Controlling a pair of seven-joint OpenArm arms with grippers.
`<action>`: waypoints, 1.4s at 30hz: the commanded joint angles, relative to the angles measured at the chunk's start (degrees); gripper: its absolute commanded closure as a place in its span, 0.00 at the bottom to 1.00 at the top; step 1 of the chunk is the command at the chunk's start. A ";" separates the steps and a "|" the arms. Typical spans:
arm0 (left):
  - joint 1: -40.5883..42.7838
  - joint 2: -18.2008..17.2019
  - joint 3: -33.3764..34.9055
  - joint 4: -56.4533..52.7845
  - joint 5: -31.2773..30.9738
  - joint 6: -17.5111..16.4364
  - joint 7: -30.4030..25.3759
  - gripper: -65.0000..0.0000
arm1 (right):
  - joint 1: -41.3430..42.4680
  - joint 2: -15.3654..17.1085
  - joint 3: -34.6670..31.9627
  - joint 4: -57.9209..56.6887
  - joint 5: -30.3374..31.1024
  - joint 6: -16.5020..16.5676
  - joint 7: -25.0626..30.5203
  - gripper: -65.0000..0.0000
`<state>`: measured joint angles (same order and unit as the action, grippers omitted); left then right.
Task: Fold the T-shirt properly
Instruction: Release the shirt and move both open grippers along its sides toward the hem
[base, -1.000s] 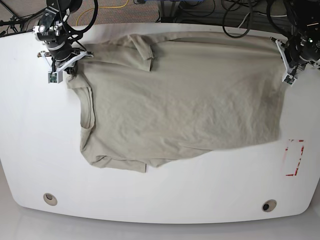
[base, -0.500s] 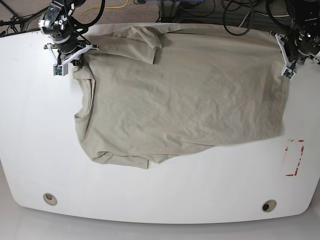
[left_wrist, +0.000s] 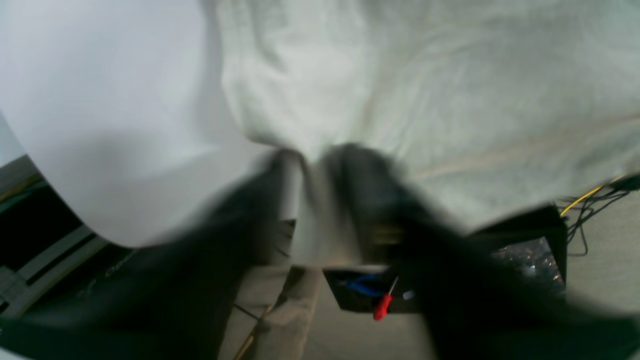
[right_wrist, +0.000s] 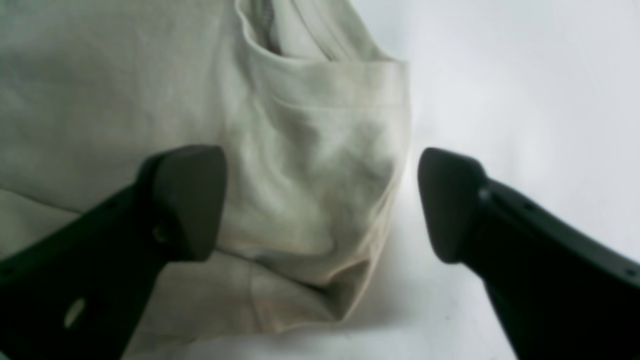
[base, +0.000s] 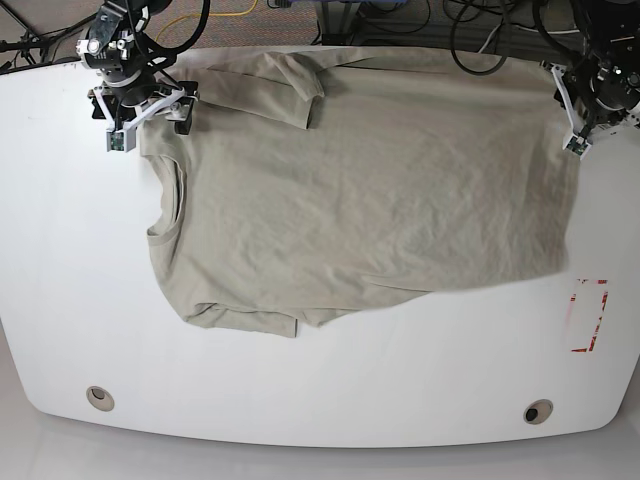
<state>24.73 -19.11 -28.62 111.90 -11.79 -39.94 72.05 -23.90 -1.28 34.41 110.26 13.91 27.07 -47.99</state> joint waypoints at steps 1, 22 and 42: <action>-0.07 -0.80 -0.43 0.85 -0.03 -0.06 0.61 0.36 | 0.38 0.71 0.18 2.14 0.81 0.14 1.26 0.05; -7.54 -0.53 -0.87 1.11 -0.12 -0.06 0.70 0.22 | 20.87 9.41 -4.30 -10.17 0.20 -0.04 1.35 0.05; -13.87 -0.62 -4.48 1.03 0.14 -0.06 0.61 0.22 | 46.36 20.14 -13.27 -52.02 0.20 0.14 13.48 0.05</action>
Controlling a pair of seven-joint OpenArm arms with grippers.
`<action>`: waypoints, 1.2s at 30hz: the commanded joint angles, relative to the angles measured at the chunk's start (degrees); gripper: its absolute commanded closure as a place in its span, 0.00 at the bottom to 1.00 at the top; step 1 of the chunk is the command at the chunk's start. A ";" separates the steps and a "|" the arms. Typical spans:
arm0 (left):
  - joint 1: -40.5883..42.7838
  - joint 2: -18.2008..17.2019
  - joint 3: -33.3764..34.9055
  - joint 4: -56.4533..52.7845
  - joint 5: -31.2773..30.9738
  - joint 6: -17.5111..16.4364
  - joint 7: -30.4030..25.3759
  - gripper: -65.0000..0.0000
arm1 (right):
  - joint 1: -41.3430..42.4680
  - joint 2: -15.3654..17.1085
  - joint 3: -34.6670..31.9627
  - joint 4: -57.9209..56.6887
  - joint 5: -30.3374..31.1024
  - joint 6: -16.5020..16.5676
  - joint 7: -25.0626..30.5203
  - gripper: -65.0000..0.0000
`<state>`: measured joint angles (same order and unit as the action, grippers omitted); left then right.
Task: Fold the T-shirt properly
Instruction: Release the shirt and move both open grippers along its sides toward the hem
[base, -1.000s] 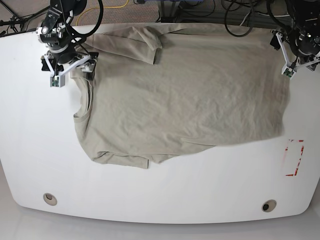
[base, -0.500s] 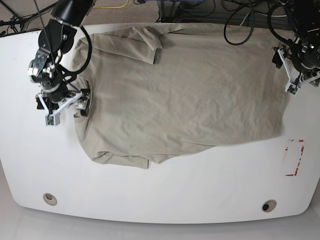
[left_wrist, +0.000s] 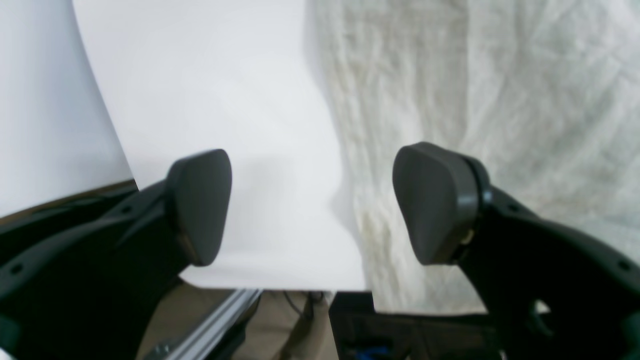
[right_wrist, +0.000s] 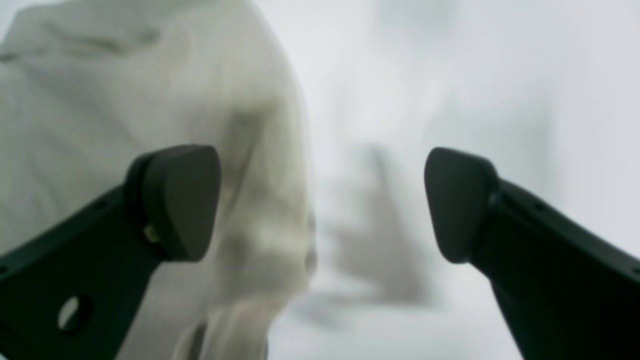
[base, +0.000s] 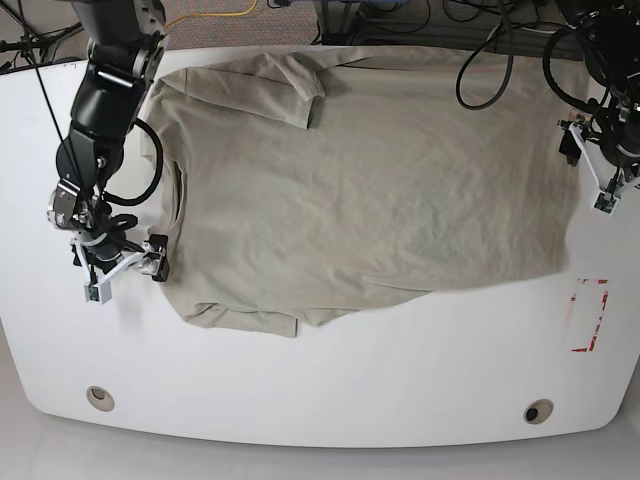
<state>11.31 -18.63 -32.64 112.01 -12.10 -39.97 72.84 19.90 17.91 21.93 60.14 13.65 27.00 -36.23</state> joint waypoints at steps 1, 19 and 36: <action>-0.45 -1.10 -0.46 1.01 0.45 -0.03 -0.18 0.22 | 3.09 0.95 -1.32 -3.13 0.46 0.12 1.99 0.05; -3.71 -1.37 -3.36 0.74 0.63 -0.03 -0.35 0.22 | 3.62 -3.45 -2.37 -7.35 0.37 0.03 4.54 0.20; -16.37 -1.37 -3.36 -8.49 5.11 -0.03 -1.32 0.21 | 3.62 -3.71 -2.37 -10.51 0.37 -0.06 8.32 0.85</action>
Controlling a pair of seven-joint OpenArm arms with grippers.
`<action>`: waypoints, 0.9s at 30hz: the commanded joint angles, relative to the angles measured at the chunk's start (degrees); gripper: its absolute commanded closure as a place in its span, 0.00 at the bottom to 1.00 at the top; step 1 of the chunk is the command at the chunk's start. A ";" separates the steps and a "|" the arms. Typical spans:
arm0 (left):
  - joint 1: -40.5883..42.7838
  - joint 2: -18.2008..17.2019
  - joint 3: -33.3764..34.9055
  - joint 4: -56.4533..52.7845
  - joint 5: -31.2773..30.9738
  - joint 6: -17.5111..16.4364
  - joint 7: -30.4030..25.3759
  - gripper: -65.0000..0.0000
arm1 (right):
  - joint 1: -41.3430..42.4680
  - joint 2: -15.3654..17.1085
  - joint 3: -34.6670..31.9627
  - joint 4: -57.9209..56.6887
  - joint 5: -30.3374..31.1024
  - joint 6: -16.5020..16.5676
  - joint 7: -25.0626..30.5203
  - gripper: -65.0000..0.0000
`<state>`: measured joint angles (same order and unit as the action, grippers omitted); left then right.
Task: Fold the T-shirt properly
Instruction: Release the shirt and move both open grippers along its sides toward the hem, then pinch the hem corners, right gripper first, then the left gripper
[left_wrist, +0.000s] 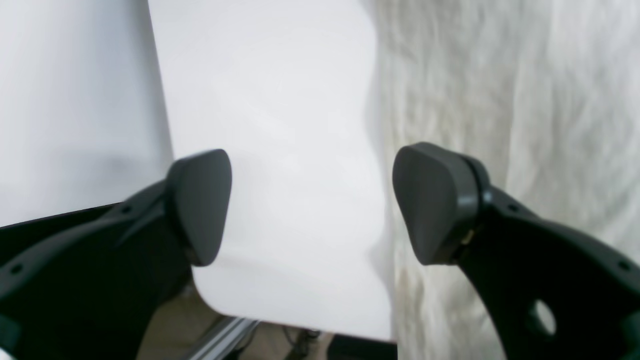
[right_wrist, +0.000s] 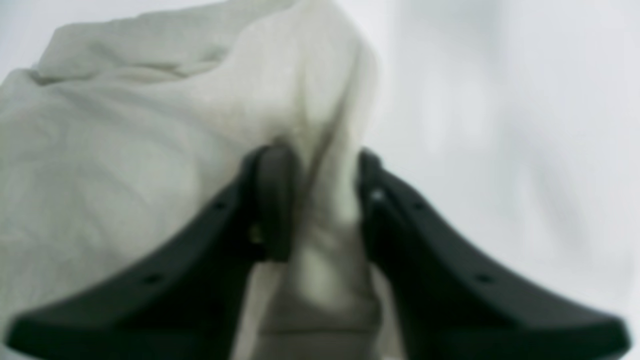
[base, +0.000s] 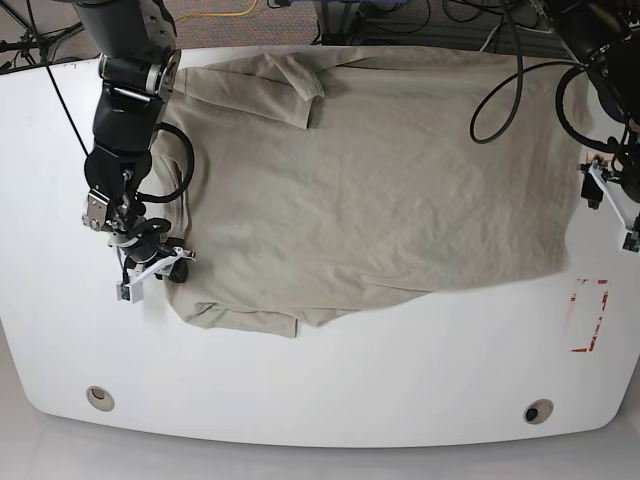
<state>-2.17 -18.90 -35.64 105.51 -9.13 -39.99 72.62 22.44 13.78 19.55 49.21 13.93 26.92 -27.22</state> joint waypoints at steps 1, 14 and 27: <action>-4.02 -1.10 -0.27 -3.40 3.02 -0.01 -1.63 0.21 | 1.08 0.42 0.01 0.42 0.09 0.03 -0.69 0.88; -18.97 -2.07 -0.10 -32.94 6.53 -0.01 -12.80 0.21 | 1.08 0.50 0.01 0.42 0.09 0.03 -0.69 0.91; -25.30 -3.39 0.17 -50.44 6.53 -0.01 -20.62 0.22 | 0.99 0.50 0.01 0.50 0.09 0.03 -0.69 0.91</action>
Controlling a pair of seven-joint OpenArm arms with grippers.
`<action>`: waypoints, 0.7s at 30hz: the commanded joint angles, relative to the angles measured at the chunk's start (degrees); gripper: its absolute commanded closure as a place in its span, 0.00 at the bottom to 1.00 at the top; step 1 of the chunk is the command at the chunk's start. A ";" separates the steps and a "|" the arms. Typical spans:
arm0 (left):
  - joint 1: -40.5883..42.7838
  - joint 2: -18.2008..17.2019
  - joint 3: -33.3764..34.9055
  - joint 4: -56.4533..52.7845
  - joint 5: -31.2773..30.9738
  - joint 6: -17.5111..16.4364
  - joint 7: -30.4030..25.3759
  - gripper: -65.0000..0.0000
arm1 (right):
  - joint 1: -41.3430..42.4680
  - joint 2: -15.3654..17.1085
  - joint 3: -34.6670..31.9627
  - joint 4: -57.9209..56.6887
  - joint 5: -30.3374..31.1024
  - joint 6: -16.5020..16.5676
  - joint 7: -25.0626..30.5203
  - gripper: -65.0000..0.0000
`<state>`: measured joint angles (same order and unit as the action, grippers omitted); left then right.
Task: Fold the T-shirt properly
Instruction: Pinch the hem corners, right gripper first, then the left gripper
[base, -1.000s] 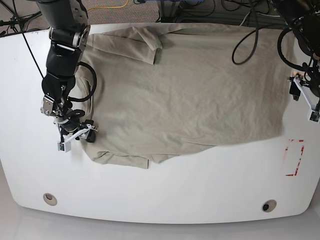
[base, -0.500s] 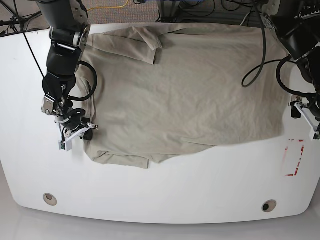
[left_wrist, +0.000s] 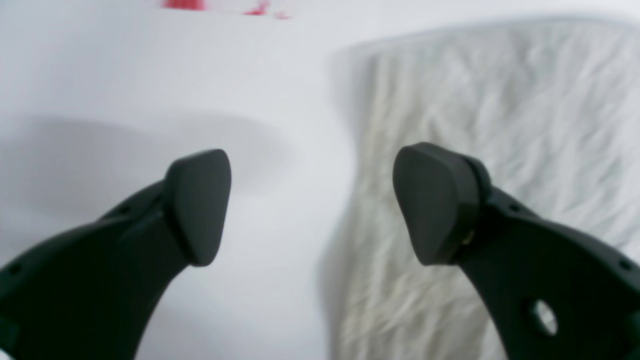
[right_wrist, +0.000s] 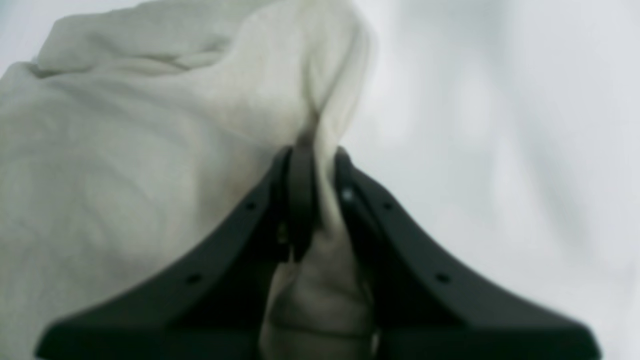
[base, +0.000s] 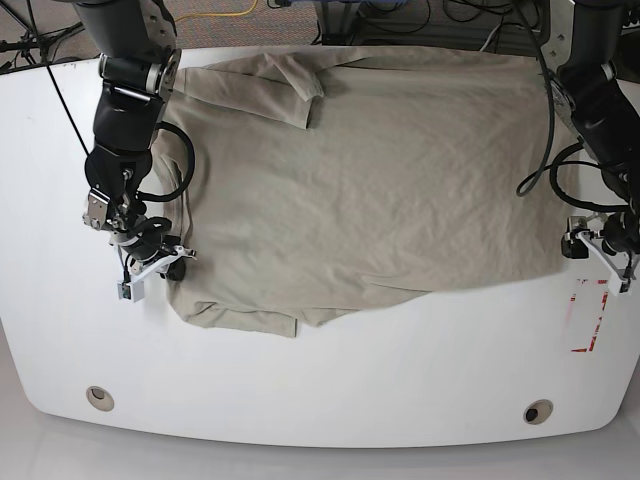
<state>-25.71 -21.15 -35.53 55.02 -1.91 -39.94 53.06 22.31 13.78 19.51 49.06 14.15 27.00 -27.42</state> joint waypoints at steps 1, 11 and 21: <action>-1.85 -1.14 0.14 -0.48 -0.68 -0.06 -1.15 0.22 | 1.12 0.50 0.05 0.66 -0.13 -0.06 -0.49 0.91; -2.72 -0.96 5.95 -3.99 -0.68 -0.06 -7.04 0.22 | 1.12 0.50 0.14 0.74 -0.13 -0.06 -0.49 0.91; -3.96 -0.96 6.21 -11.11 -0.86 -0.06 -9.32 0.22 | 1.04 0.50 0.14 0.83 -0.13 -0.06 -0.40 0.91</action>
<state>-27.57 -21.21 -29.36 43.59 -2.98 -39.94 43.40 22.31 13.78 19.53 49.08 14.11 27.03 -27.51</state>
